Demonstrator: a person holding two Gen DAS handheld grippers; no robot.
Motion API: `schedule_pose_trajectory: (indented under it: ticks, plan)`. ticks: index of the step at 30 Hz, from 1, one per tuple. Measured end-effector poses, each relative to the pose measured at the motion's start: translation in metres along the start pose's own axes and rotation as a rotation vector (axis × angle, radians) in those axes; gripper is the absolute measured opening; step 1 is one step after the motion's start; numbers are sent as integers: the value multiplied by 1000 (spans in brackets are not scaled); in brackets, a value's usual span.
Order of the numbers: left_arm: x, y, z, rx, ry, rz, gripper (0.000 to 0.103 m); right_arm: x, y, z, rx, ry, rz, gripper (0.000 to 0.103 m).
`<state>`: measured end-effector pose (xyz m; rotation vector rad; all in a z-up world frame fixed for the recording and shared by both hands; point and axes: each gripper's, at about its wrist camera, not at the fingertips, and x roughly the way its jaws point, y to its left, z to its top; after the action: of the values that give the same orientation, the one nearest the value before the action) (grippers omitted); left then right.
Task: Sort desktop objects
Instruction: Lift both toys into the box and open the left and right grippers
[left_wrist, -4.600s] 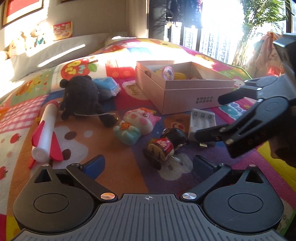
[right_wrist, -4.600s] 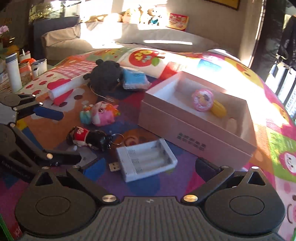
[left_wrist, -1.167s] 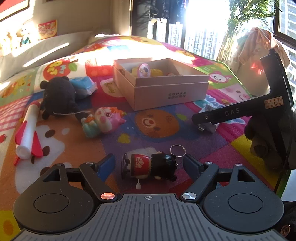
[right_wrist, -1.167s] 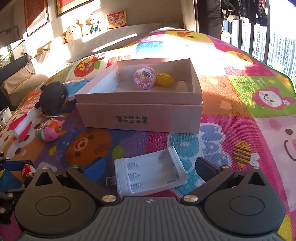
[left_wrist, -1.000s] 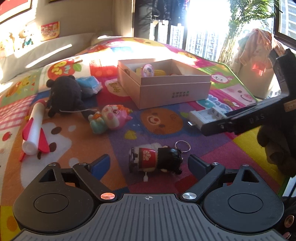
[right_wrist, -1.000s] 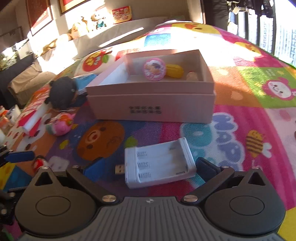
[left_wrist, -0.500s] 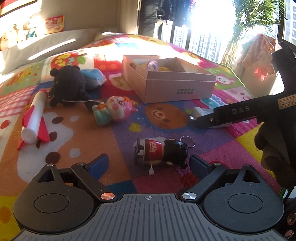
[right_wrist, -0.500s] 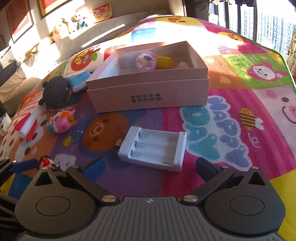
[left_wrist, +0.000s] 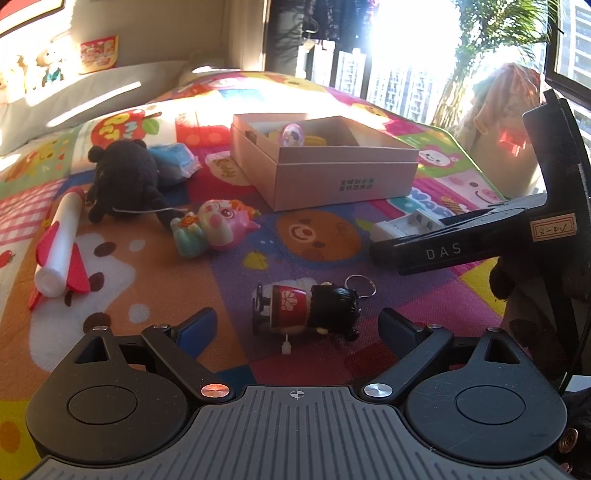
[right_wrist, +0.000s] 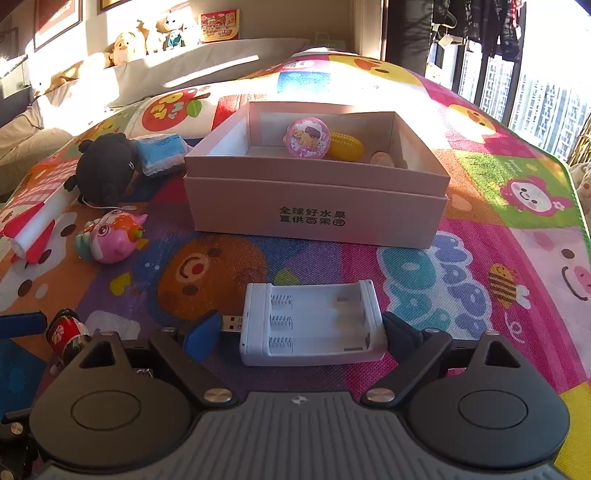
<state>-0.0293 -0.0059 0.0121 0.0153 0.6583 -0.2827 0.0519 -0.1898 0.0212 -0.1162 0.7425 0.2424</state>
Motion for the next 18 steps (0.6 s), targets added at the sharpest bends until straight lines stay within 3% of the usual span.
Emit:
schedule_pose_trajectory:
  ticks: [6,14,18]
  plan:
    - [11,-17,8,90,19,26,97,-17,-15,-9,17,23,33,91]
    - [14,-21,6,89,36,42,70,-51,-30,-21,6,9,91,91]
    - [3,-26,7,123,17,38,70,-72,-30,-24,-34,-31,105,91]
